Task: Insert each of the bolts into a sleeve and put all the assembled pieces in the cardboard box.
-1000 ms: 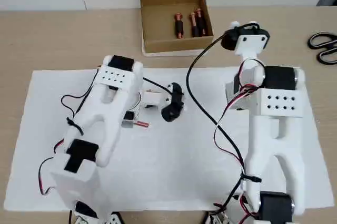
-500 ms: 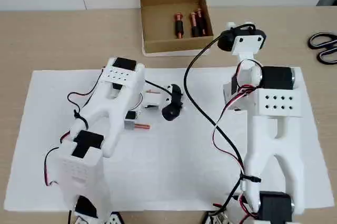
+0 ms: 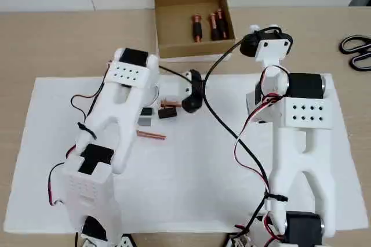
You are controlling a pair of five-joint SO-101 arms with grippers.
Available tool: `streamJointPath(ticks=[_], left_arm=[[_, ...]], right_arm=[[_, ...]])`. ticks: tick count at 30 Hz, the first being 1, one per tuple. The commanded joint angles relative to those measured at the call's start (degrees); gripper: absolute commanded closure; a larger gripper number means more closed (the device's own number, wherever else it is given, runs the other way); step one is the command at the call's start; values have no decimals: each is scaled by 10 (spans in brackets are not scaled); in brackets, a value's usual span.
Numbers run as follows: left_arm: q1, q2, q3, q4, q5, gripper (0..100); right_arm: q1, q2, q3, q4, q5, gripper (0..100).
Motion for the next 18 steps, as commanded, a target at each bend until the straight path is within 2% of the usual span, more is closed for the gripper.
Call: streamJointPath(ticks=[1,4,9,11,14,18], left_arm=[[-4,-11,-44,17,88,903],[-4,-37,-73,16,229,903],[-4,-104,-106,17,572,903],[-4,-132,-104,18,685,903],[1,-185,-66,18,794,903],[5,-264,23,17,901,899]], right_arm=[[0,-28,-6,4,-5,995],[0,-28,-6,4,-4,995],[0,-28,-6,1,-4,995],[0,-28,-6,0,-4,995],[0,-28,-6,0,-5,995],[0,-28,-6,3,-5,995]])
